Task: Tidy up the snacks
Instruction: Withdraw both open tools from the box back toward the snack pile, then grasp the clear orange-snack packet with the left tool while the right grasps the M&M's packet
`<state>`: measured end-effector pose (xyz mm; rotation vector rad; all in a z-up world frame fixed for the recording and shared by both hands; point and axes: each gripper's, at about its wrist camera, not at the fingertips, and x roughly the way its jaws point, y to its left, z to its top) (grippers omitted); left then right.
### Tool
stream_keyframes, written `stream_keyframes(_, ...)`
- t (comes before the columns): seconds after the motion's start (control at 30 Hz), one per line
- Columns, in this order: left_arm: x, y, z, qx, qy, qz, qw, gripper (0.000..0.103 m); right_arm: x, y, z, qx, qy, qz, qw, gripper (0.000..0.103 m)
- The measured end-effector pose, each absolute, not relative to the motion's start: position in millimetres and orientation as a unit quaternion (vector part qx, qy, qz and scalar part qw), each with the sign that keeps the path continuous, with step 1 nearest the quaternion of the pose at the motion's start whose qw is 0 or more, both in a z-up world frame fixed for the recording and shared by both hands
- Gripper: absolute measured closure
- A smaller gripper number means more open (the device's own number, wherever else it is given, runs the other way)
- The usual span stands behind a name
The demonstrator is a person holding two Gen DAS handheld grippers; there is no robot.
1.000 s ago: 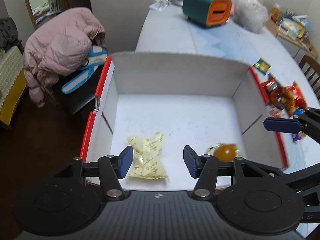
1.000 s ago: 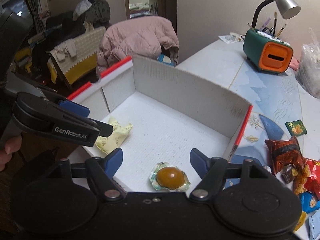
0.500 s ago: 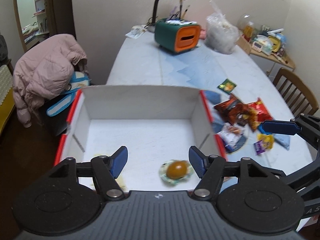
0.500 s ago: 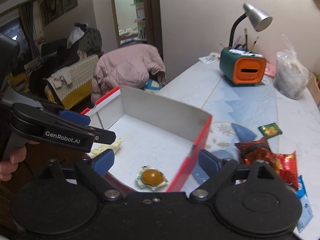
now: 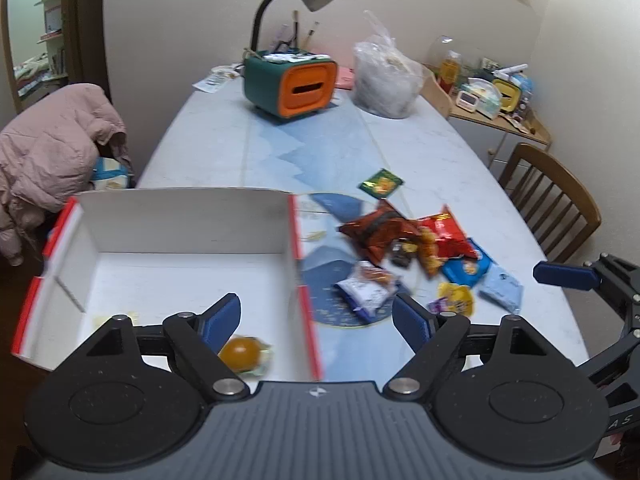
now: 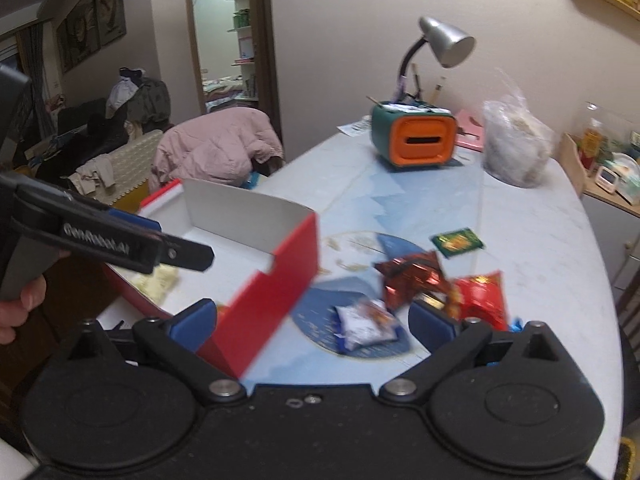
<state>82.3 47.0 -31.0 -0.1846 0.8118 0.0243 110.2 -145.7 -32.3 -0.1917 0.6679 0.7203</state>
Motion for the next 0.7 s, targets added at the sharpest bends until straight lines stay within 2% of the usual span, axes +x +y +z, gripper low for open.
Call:
stream_keyframes(0.17, 99, 15, -40, -0.112, 0.396, 0.010, 0.911, 0.012, 121, -183, -45, -0.101, 0.325, 0.326, 0.882, 0.001)
stream_keyframes(0.57, 155, -37, -83, -0.139, 0.436, 0.056, 0.887, 0.011, 164, -235, -95, -0.136, 0.352, 0.323, 0.868, 0.001)
stream_keyframes(0.7, 168, -44, -95, -0.141, 0.439, 0.080, 0.884, 0.011, 178, -238, -108, -0.148, 0.355, 0.334, 0.860, 0.004)
